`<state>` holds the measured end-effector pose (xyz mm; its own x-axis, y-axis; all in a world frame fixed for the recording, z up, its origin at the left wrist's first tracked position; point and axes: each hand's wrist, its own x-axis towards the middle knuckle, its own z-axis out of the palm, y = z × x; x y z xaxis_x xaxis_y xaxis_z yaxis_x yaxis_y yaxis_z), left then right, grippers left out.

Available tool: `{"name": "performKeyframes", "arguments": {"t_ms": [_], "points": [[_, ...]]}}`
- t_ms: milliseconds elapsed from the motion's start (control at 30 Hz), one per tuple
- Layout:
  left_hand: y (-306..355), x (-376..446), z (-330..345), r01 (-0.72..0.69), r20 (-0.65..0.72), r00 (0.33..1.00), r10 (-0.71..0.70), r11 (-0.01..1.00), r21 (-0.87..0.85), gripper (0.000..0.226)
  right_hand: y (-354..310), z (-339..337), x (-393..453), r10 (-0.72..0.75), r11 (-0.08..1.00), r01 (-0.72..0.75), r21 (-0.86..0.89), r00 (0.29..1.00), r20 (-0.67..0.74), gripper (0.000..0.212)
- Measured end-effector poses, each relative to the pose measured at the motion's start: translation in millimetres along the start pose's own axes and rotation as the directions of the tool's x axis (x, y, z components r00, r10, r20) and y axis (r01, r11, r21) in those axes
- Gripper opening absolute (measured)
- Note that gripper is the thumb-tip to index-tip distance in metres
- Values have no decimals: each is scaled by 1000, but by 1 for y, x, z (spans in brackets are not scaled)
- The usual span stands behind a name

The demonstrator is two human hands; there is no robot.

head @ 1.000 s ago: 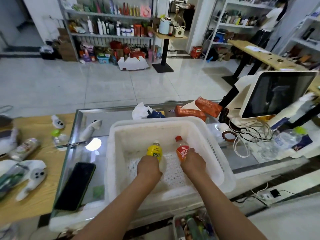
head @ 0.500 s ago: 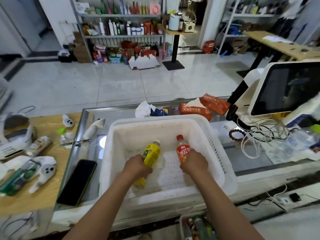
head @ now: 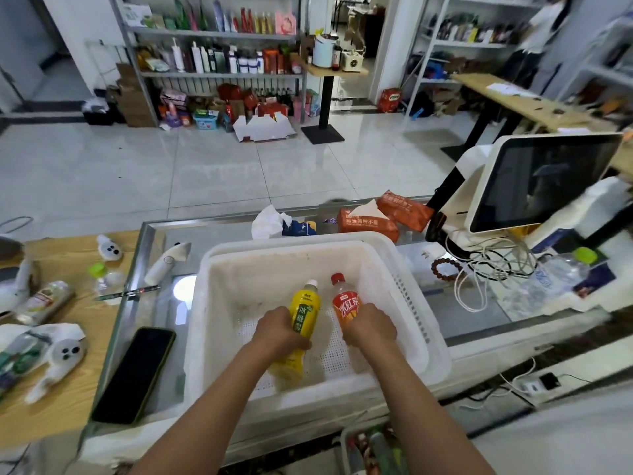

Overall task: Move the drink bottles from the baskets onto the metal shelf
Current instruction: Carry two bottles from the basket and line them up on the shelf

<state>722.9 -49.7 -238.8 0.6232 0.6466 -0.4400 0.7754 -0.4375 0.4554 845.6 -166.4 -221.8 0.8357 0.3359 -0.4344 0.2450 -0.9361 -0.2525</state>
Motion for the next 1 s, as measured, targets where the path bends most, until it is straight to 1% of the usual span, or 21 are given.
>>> {"name": "performKeyframes", "arguments": {"t_ms": [67,167,267,333,400,467,567,667,767,867,1000], "points": [[2,1,-2,-59,-55,997,56,996,-60,54,-8,-5,-7,50,995,-48,88,999,-16,43],[12,-4,-9,-142,-149,984,102,947,-287,57,-18,-14,-21,100,950,-80,303,994,-52,46],[23,-13,-25,-227,-213,966,143,865,-448,60,-21,-22,-43,103,846,-7,533,983,-150,45],[28,-19,-35,-300,-246,949,199,809,-505,64,-21,-24,-60,127,751,51,658,967,-220,46],[30,-24,-40,-360,-251,931,264,772,-524,66,-20,-25,-76,183,668,92,738,941,-283,44],[32,-27,-45,-419,-250,908,336,737,-531,67,-17,-24,-87,244,609,128,783,909,-338,40],[37,-35,-42,-481,-218,873,436,699,-530,68,-9,-19,-104,343,533,156,832,859,-381,44],[43,-55,-35,-526,-184,835,519,652,-546,63,7,-16,-128,425,490,184,852,803,-418,51],[51,-81,-26,-577,-143,781,608,616,-536,61,28,-19,-164,503,484,180,856,743,-441,56],[58,-116,-13,-648,-109,696,709,557,-519,62,53,-17,-211,594,475,185,860,654,-468,58],[55,-178,9,-713,-70,589,805,476,-515,66,86,4,-282,680,443,203,873,558,-476,53]]}}
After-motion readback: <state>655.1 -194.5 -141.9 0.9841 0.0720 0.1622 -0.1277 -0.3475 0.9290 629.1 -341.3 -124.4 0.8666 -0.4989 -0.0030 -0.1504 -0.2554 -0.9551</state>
